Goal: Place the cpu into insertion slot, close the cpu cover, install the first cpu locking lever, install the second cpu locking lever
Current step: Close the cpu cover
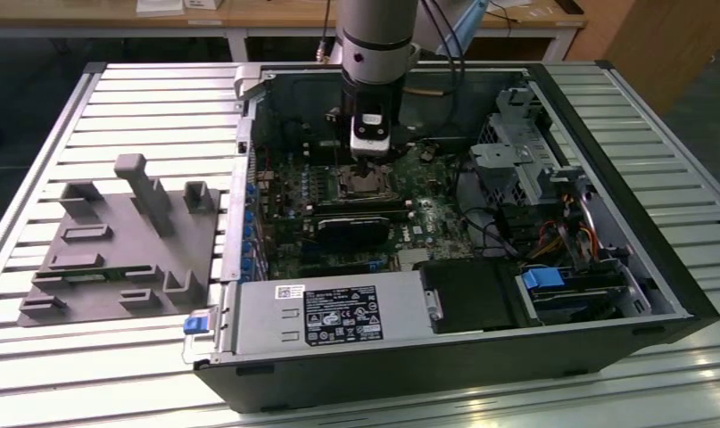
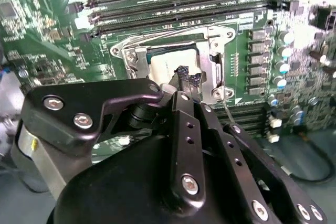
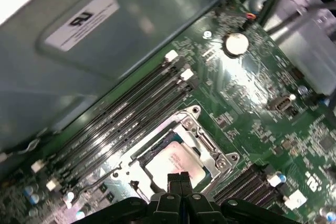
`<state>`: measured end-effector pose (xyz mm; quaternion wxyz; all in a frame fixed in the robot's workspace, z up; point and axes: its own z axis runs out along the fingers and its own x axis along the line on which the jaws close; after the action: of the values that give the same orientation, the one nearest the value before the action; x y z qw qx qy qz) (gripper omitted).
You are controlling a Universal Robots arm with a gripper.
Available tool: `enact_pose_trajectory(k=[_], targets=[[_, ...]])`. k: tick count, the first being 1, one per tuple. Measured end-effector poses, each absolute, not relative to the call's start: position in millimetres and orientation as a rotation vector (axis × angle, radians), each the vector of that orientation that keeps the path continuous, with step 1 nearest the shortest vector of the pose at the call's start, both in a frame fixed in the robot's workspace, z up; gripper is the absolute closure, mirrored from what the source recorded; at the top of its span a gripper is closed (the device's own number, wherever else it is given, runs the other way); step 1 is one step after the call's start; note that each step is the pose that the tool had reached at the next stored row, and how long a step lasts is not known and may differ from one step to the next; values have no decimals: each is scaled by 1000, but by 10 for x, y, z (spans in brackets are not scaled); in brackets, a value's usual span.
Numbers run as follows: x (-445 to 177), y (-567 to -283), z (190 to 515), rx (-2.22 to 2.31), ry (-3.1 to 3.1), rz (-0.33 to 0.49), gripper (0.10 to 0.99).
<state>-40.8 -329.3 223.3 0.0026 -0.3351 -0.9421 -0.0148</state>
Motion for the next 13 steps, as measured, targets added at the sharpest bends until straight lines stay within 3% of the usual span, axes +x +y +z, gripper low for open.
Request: enact_pose_trajectory(k=[13], targets=[[-408,-3293,2226,-694,-3055,-46,980]])
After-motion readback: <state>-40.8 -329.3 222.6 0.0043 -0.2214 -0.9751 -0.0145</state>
